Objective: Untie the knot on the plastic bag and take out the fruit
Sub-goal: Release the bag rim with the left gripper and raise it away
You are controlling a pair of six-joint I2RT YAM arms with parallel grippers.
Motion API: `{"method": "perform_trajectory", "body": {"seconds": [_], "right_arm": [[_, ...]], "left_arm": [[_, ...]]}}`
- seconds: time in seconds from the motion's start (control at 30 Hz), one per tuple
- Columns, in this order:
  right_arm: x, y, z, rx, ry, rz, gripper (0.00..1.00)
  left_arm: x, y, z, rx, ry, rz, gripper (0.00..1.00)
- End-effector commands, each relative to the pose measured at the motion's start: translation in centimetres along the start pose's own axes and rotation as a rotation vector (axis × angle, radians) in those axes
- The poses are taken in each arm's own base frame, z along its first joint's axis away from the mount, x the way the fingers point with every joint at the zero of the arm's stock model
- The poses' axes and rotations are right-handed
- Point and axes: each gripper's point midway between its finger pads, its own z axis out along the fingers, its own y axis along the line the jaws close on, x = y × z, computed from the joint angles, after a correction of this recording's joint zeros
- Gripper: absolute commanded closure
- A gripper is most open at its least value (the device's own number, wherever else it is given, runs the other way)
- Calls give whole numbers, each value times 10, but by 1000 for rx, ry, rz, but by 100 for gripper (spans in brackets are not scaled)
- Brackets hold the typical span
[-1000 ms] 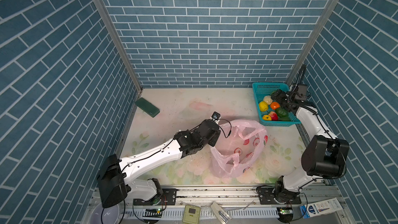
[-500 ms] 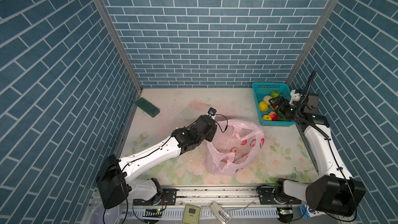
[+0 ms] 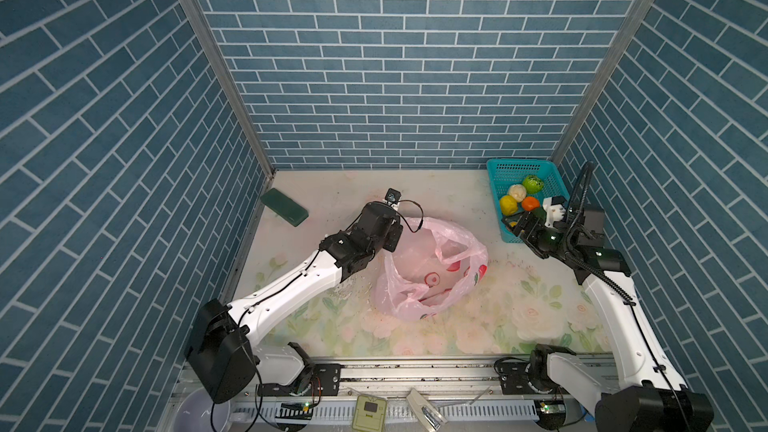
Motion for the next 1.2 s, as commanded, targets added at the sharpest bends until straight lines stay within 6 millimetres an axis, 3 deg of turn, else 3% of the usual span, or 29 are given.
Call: {"method": "perform_trajectory", "body": {"seconds": [0.0, 0.1, 0.3, 0.67, 0.77, 0.97, 1.03, 1.13, 1.17], "right_arm": [[11, 6, 6, -42, 24, 7, 8], [15, 10, 8, -51, 35, -6, 8], [17, 15, 14, -68, 50, -15, 8], [26, 24, 31, -102, 104, -34, 8], [35, 29, 39, -112, 141, -48, 8], [48, 24, 47, -98, 165, -50, 8], [50, 21, 49, -94, 166, -50, 8], [52, 17, 50, -84, 174, -57, 8], [52, 16, 50, -79, 174, -64, 8]], "left_arm": [[-36, -6, -5, 64, -115, 18, 100], [-44, -18, -13, 141, -149, 18, 100], [-29, -36, -29, 237, -137, 26, 100], [61, -125, -47, 503, 74, -1, 100], [83, -140, -40, 539, 137, 9, 100], [110, -154, -19, 552, 213, 12, 99], [122, -156, -9, 544, 246, 1, 90], [125, -159, -9, 554, 279, -4, 43], [120, -159, -14, 564, 268, -10, 33]]}}
